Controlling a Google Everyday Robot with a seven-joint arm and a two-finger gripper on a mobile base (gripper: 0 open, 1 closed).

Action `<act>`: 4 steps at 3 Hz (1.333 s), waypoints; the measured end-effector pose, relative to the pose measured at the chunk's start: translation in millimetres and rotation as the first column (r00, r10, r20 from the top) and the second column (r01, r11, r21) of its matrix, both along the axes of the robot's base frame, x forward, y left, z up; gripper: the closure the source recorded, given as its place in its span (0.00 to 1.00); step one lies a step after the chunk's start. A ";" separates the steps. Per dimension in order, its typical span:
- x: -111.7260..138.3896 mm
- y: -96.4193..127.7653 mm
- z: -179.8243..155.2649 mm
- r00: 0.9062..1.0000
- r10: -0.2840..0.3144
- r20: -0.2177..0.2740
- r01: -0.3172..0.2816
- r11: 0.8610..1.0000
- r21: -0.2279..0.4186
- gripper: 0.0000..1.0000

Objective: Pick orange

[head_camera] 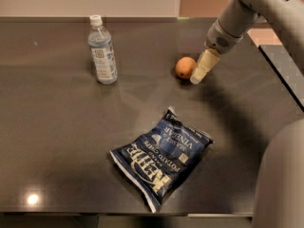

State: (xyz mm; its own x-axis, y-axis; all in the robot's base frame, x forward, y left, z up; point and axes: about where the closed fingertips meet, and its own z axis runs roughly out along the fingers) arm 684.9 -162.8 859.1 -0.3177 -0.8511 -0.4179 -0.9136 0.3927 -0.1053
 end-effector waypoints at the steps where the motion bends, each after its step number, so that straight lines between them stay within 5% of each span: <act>1: 6.2 6.6 -5.4 1.000 -0.005 -0.008 0.005 0.999 0.032 0.00; 2: 7.4 14.5 -6.2 1.000 0.001 -0.010 0.000 0.998 0.062 0.00; 3: 5.9 21.3 -6.1 1.000 0.006 -0.016 -0.005 0.996 0.090 0.17; 4: 2.7 27.0 -3.9 1.000 0.021 -0.016 -0.019 0.994 0.110 0.49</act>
Offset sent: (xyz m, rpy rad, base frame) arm 0.0066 0.0199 0.0001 0.0975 0.0055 0.0032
